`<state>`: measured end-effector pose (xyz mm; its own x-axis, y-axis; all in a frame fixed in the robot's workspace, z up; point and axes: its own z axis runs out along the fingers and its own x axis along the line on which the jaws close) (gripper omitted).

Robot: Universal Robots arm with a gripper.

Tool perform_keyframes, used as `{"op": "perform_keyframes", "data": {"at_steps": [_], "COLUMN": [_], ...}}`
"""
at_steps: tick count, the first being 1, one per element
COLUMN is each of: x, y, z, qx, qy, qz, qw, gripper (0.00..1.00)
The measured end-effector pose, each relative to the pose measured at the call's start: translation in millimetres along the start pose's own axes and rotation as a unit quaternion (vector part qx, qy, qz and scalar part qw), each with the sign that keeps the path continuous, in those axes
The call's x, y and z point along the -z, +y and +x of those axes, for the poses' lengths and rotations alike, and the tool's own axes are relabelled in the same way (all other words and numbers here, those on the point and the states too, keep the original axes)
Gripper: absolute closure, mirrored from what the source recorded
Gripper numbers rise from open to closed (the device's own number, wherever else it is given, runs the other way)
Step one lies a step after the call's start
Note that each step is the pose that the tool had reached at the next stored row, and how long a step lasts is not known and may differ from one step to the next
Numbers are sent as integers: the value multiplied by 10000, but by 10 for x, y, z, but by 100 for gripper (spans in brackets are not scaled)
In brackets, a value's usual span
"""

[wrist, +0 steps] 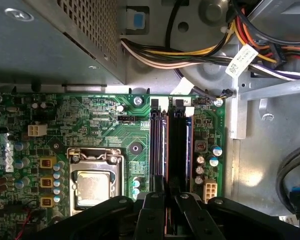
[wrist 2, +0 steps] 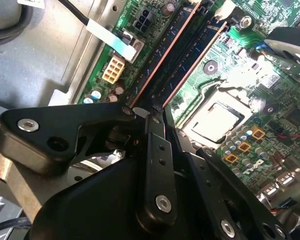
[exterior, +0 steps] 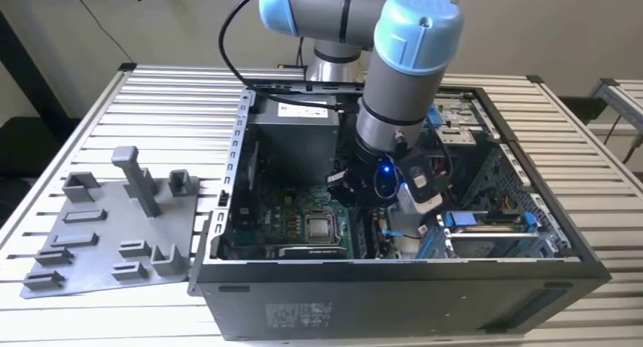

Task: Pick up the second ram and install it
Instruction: 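Insert the second ram into the second slot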

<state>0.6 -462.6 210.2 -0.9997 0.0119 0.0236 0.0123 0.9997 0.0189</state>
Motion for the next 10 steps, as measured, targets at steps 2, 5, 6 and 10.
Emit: {"op": "perform_keyframes", "data": {"at_steps": [2,5,6,10], "x": [-1,-5,-5,100], "y": [0,1,1,2], "z": [-2,-5,-5,-2], "qx": [0,2,1,0], "qy": [0,-1,-1,0], "qz": [0,-3,-2,12], "qw": [10000,10000,10000,10000], "gripper": [86,84,78,78]}}
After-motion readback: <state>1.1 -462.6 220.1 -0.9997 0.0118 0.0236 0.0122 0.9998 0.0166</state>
